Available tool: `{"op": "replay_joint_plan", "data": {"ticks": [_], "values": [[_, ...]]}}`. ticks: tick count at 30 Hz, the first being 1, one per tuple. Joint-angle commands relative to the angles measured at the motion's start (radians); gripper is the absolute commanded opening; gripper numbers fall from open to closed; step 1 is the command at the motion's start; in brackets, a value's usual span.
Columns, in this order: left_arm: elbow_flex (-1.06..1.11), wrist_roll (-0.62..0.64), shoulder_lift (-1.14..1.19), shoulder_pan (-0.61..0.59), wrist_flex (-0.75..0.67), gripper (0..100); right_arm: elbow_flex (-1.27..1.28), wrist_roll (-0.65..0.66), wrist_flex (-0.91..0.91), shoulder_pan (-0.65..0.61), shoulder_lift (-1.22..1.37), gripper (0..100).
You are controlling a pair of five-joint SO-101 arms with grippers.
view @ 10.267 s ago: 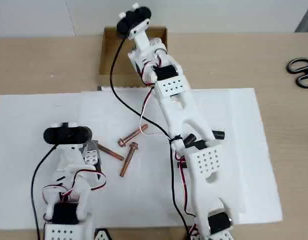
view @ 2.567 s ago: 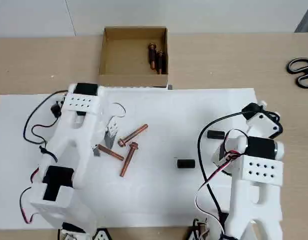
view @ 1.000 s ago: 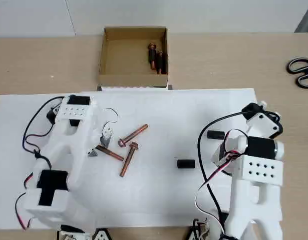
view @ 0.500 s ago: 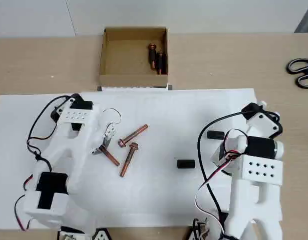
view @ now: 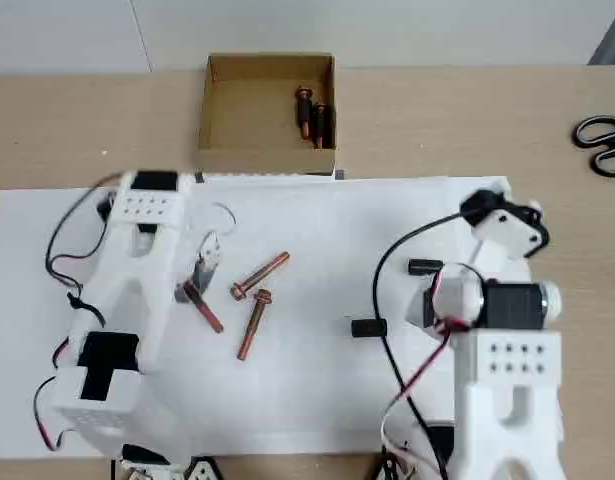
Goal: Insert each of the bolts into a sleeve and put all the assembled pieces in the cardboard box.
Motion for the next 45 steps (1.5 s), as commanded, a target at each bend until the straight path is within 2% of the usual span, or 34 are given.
{"op": "replay_joint_plan", "data": {"ticks": [1, 4, 12, 19, 22, 27, 31, 35, 45], "values": [[-0.185, -0.003, -0.015, 0.003, 0.087, 1, -0.101, -0.002, 0.016, -0.073, -0.102, 0.2], [-0.263, -0.014, -0.064, 0.005, 0.087, 1, -0.104, -0.002, 0.018, -0.117, -0.154, 0.2], [-0.278, -0.135, -0.477, 0.106, 0.086, 1, -0.104, 0.063, 0.028, -0.127, -0.263, 0.2], [-0.277, -0.241, -0.766, 0.133, 0.086, 1, -0.080, 0.250, 0.036, -0.127, -0.461, 0.2], [-0.254, -0.304, -0.864, 0.132, 0.086, 1, -0.077, 0.272, 0.031, -0.139, -0.535, 0.2], [-0.082, -0.431, -1.068, 0.140, 0.078, 1, -0.072, 0.272, 0.015, -0.259, -0.568, 0.2], [0.068, -0.499, -1.254, 0.132, 0.029, 1, -0.072, 0.272, -0.058, -0.262, -0.572, 0.2], [0.249, -0.503, -1.447, 0.132, -0.084, 1, -0.026, 0.272, -0.140, -0.262, -0.570, 0.2], [0.731, -0.500, -1.898, 0.132, -0.328, 1, 0.130, 0.272, -0.216, -0.260, -0.572, 0.3]]}}
